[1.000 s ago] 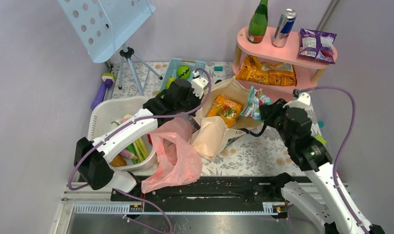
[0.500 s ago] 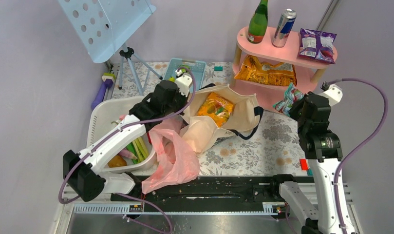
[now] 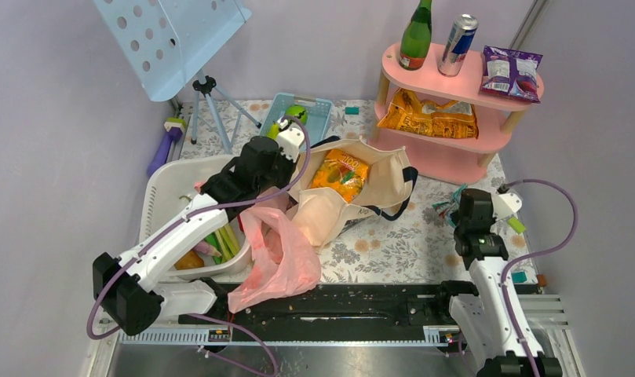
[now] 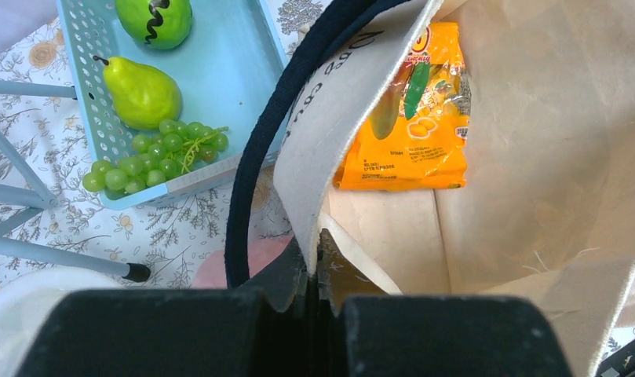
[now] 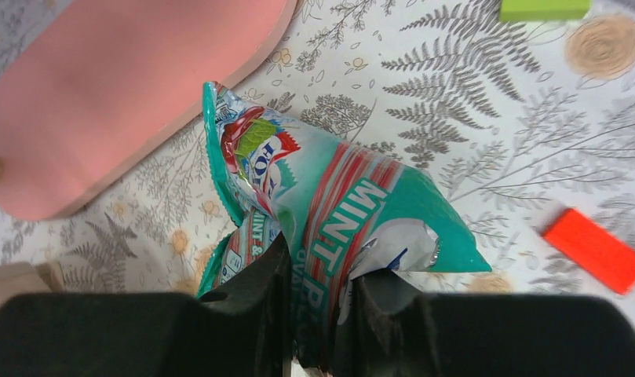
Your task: Untie the knot of the grocery bags and take out the mixed food
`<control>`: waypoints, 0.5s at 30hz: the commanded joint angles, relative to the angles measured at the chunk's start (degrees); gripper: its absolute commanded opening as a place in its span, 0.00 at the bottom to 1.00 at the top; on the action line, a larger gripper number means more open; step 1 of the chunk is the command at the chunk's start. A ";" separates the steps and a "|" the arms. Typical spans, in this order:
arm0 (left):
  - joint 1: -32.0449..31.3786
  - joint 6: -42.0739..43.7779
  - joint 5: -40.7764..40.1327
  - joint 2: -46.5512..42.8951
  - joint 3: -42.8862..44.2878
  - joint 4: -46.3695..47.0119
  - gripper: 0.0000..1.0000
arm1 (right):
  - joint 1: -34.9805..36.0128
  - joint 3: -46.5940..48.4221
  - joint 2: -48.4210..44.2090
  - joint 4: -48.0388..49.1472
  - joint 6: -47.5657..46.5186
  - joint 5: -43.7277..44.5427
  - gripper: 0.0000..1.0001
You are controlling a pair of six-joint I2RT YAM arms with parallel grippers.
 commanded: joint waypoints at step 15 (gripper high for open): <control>0.58 2.86 -5.30 -5.64 0.40 7.38 0.00 | -0.30 2.94 8.78 25.81 8.57 9.89 0.00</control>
